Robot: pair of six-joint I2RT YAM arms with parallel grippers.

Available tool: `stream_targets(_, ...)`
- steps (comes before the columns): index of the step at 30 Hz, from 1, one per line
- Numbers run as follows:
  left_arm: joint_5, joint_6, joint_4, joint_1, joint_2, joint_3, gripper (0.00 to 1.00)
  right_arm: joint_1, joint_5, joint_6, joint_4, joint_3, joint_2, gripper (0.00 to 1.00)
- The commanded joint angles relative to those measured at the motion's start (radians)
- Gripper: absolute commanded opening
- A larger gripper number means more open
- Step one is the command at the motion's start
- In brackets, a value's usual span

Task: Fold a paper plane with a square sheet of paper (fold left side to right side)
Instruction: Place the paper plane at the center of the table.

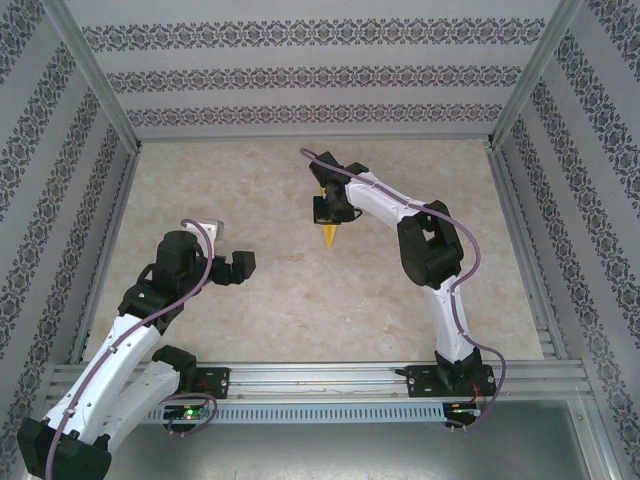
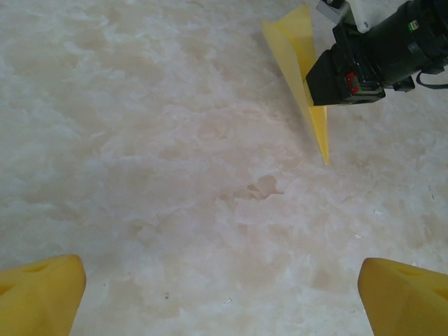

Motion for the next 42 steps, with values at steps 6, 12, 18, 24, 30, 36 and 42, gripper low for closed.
stream_targets(6,0.017,0.026,-0.022,0.016,0.002,0.026,1.0,-0.005,0.006,-0.03,-0.08,0.099,0.084,0.01)
stream_targets(12,0.017,0.024,-0.024,0.017,0.007,0.026,1.0,-0.003,-0.006,-0.028,-0.081,0.114,0.103,0.07)
stream_targets(18,0.02,0.024,-0.027,0.017,0.007,0.026,1.0,0.0,-0.004,-0.024,-0.079,0.117,0.113,0.15)
stream_targets(24,0.021,0.024,-0.029,0.016,0.005,0.028,1.0,0.002,0.001,-0.021,-0.076,0.119,0.122,0.2)
stream_targets(30,0.019,0.025,-0.029,0.017,0.006,0.028,0.99,0.007,0.001,-0.024,-0.075,0.123,0.14,0.23)
stream_targets(36,0.017,0.024,-0.029,0.016,0.005,0.026,1.0,0.011,0.004,-0.034,-0.082,0.127,0.158,0.27)
stream_targets(42,0.016,0.021,-0.027,0.017,0.006,0.025,1.0,0.019,0.015,-0.054,-0.099,0.136,0.166,0.32)
